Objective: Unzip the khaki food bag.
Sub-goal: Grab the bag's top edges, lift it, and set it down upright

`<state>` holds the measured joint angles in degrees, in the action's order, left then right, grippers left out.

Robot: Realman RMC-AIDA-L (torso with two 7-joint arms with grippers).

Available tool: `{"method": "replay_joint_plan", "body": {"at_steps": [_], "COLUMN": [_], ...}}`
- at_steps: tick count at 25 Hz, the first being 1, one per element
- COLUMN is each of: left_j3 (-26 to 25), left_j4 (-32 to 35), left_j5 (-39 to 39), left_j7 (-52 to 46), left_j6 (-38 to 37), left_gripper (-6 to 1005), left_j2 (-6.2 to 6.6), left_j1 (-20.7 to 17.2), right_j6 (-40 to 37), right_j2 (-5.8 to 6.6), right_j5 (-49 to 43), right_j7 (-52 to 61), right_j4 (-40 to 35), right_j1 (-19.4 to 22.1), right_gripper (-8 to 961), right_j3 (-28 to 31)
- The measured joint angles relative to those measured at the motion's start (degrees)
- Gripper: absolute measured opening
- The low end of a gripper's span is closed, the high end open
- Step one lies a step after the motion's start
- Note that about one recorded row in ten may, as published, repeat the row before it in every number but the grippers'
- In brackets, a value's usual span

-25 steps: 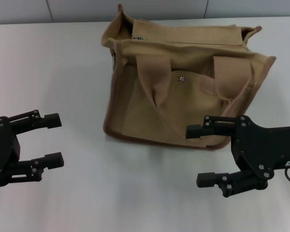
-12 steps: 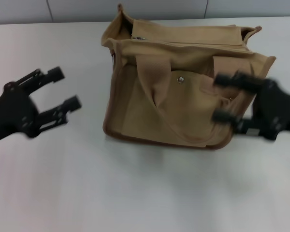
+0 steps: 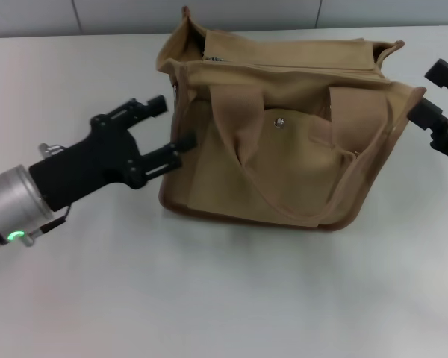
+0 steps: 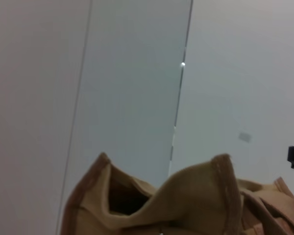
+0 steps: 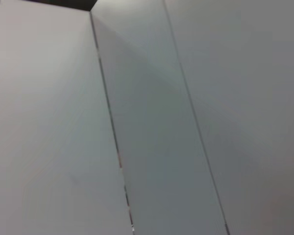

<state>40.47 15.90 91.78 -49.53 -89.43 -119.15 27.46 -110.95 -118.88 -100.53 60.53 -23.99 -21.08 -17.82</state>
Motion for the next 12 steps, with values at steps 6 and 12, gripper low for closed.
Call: {"method": "replay_joint_plan", "body": {"at_steps": [6,12], "left_j3": [0.6,0.4], "left_j4": [-1.1,-1.9], "left_j5": [-0.2,-0.2], "left_j7": [2.2,3.7], "left_j6": [1.3,1.8], "left_gripper": [759,584], "left_j2": [0.03,-0.02], "left_j1": [1.1,1.3], "right_j6": [0.1,0.1], "right_j2": [-0.03,-0.06], "right_j5": [0.2,0.3], "right_j7": [-1.5,-2.1], "right_j4": [0.8,1.5], "right_j1": [1.2,1.2], "right_gripper": [838,838], "right_j3": [0.0,0.2]}}
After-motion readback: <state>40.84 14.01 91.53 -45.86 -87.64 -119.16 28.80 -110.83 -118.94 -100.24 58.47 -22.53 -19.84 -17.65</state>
